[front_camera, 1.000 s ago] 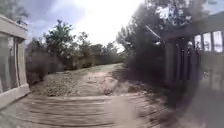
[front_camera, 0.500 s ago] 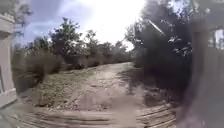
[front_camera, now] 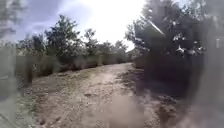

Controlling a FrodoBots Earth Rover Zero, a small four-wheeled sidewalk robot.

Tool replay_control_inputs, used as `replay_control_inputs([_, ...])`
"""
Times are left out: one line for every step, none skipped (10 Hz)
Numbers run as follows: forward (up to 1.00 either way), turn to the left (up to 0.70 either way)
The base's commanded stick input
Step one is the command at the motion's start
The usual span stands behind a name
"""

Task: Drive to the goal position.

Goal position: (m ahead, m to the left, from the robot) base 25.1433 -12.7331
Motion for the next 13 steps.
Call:
replay_control_inputs([0.85, 0.0])
replay_control_inputs([0.85, 0.0])
replay_control_inputs([0.85, 0.0])
replay_control_inputs([0.85, 0.0])
replay_control_inputs([0.85, 0.0])
replay_control_inputs([0.85, 0.0])
replay_control_inputs([0.85, 0.0])
replay_control_inputs([0.85, 0.0])
replay_control_inputs([0.85, 0.0])
replay_control_inputs([0.85, 0.0])
replay_control_inputs([0.85, 0.0])
replay_control_inputs([0.85, 0.0])
replay_control_inputs([0.85, 0.0])
